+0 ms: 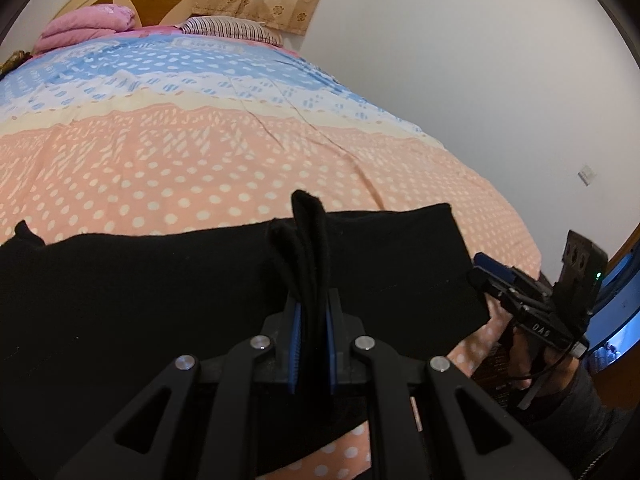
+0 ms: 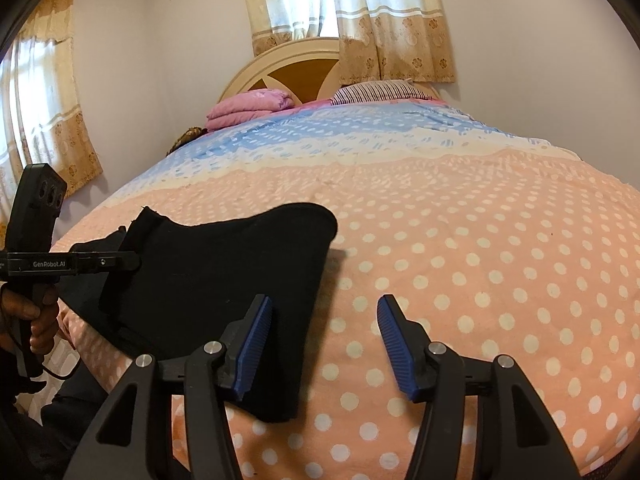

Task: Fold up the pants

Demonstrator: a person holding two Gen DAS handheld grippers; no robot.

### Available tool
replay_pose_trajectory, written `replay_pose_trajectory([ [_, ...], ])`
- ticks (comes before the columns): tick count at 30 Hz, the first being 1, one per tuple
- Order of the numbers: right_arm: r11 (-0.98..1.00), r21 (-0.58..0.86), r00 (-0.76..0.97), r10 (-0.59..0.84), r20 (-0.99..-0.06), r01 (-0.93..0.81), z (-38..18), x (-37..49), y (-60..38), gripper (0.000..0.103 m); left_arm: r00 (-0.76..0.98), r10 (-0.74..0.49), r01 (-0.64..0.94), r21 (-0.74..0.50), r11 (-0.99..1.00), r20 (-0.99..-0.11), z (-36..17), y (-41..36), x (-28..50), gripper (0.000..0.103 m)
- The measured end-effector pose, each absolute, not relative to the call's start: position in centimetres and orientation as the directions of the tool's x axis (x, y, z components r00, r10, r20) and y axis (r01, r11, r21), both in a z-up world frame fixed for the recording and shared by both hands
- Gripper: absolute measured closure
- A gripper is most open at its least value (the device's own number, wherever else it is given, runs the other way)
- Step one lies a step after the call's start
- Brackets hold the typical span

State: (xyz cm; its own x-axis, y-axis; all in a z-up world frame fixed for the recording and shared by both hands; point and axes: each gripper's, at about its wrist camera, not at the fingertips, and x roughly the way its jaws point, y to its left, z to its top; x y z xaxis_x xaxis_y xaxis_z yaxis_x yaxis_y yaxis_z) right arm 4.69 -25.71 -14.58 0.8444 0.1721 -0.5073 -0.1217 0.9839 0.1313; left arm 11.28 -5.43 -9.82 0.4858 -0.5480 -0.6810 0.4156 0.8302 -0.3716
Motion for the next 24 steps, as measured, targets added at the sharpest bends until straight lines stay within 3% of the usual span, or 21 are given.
replay_pose_trajectory([
  [17,0.986,0.102,0.822,0.163,-0.545,-0.128,-15.5,5.4,-25.2,0.035,0.510,-0.515,0.380,-0.357,0.853,-0.688,-11.1,-4.0,11.2,0.091],
  [24,0.987,0.093,0.824,0.159,-0.543,-0.130,-15.5,5.4,-25.1,0.034,0.521,-0.502,0.377,-0.342,0.861,-0.690,-11.3,-3.9,10.9,0.087],
])
